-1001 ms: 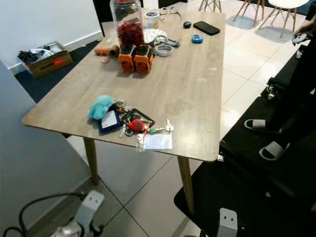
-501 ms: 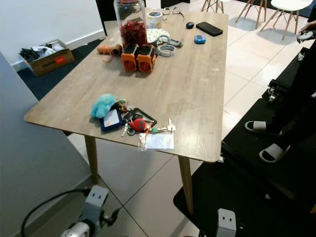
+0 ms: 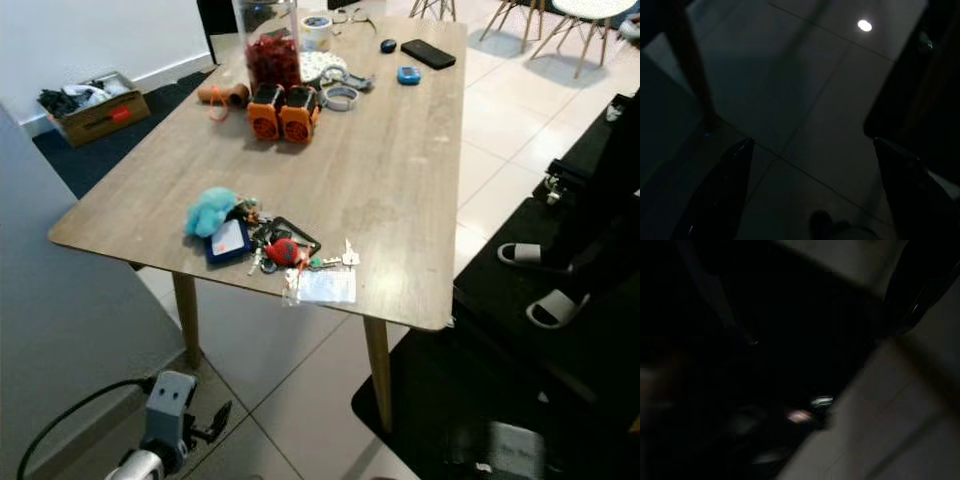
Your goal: Hang keys on a hook
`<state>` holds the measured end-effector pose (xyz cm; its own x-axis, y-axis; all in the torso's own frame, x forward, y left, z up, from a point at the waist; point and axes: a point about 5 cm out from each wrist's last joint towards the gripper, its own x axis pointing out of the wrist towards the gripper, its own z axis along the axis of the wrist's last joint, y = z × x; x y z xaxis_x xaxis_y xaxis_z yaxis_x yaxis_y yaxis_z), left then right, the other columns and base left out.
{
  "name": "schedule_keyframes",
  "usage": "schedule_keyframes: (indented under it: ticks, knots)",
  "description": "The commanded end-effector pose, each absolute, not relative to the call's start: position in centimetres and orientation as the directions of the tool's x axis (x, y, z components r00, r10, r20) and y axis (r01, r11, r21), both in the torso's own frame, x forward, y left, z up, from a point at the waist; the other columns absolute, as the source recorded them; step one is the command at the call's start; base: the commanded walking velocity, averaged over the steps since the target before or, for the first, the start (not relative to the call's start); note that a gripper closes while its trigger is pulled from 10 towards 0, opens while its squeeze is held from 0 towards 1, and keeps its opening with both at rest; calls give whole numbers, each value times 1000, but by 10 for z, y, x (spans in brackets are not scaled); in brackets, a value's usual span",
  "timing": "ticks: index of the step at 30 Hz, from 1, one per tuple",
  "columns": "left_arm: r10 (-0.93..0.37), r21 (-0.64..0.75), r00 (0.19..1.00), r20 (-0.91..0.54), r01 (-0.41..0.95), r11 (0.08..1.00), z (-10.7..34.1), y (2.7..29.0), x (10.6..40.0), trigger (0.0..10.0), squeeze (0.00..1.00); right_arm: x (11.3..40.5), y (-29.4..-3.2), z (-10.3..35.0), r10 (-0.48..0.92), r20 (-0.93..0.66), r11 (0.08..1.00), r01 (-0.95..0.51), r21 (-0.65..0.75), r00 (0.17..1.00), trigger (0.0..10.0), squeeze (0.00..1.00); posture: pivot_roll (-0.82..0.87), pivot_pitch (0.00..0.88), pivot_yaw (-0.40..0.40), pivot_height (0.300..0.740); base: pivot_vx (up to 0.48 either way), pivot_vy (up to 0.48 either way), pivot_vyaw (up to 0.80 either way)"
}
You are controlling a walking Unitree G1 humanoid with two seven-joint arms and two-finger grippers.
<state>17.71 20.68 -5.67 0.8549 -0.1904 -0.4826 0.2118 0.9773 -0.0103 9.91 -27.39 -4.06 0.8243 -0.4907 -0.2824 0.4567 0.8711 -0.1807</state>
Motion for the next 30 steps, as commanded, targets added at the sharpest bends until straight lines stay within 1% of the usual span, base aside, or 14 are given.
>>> schedule_keyframes:
  ticks: [1, 2, 5, 6, 7, 11, 12, 14, 15, 17, 18, 20, 23, 30]
  knots:
    - [-191, -17, 851, -489, 210, 978, -59, 209, 171, 10000, 0, 98, -283, -28, -548, -190, 835, 520, -181, 814, 10000, 0, 29, 69, 27, 740, 0, 0, 0]
    - [-191, -17, 851, -489, 210, 978, -59, 209, 171, 10000, 0, 98, -283, -28, -548, -190, 835, 520, -181, 814, 10000, 0, 29, 69, 27, 740, 0, 0, 0]
    - [-214, -7, 872, -441, 235, 972, -52, 207, 178, 10000, 0, 104, -296, -15, -586, -111, 807, 566, -167, 803, 10000, 0, 26, 69, 29, 740, 0, 0, 0]
    - [-239, 4, 882, -406, 263, 965, -47, 204, 182, 10000, 0, 114, -301, -4, -586, -50, 805, 573, -154, 809, 10000, 0, 21, 68, 31, 740, 0, 0, 0]
    - [-247, 7, 883, -399, 273, 962, -46, 203, 183, 10000, 0, 117, -302, 0, -581, -32, 807, 570, -151, 814, 10000, 0, 21, 68, 31, 740, 0, 0, 0]
    - [-262, 8, 885, -385, 287, 958, -44, 200, 185, 10000, 0, 126, -299, 2, -551, -26, 828, 542, -143, 834, 10000, 0, 21, 68, 31, 740, 0, 0, 0]
    - [-289, -12, 883, -370, 306, 952, -43, 198, 186, 10000, 0, 131, -288, -14, -492, -147, 869, 476, -132, 858, 10000, 0, 15, 68, 28, 740, 0, 0, 0]
    - [-347, -40, 870, -350, 356, 934, -40, 193, 189, 10000, 0, 129, -275, -37, -417, -314, 909, 402, -112, 853, 10000, 0, 15, 68, 28, 740, 0, 0, 0]
    - [-347, -40, 870, -350, 356, 934, -40, 193, 189, 10000, 0, 129, -275, -37, -417, -314, 909, 402, -112, 853, 10000, 0, 15, 68, 28, 740, 0, 0, 0]
    - [-427, -59, 840, -335, 433, 899, -37, 187, 190, 10000, 0, 124, -260, -54, -334, -429, 939, 334, -78, 839, 10000, 0, 14, 66, 20, 740, 0, 0, 0]
    - [-427, -59, 840, -335, 433, 899, -37, 187, 190, 10000, 0, 124, -260, -54, -334, -429, 939, 334, -78, 839, 10000, 0, 14, 66, 20, 740, 0, 0, 0]
    - [-492, -52, 805, -331, 505, 862, -34, 182, 193, 10000, 0, 119, -246, -65, -266, -513, 961, 266, -76, 816, 10000, 0, 20, 65, 15, 740, 0, 0, 0]
    - [-513, -26, 791, -334, 536, 844, -31, 180, 197, 10000, 0, 121, -237, -72, -233, -568, 968, 245, -56, 790, 10000, 0, 24, 61, 15, 740, 0, 0, 0]
    - [-517, -31, 790, -329, 539, 842, -29, 179, 201, 10000, 0, 126, -237, -74, -238, -590, 967, 246, -69, 771, 10000, 0, 23, 57, 19, 740, 0, 0, 0]
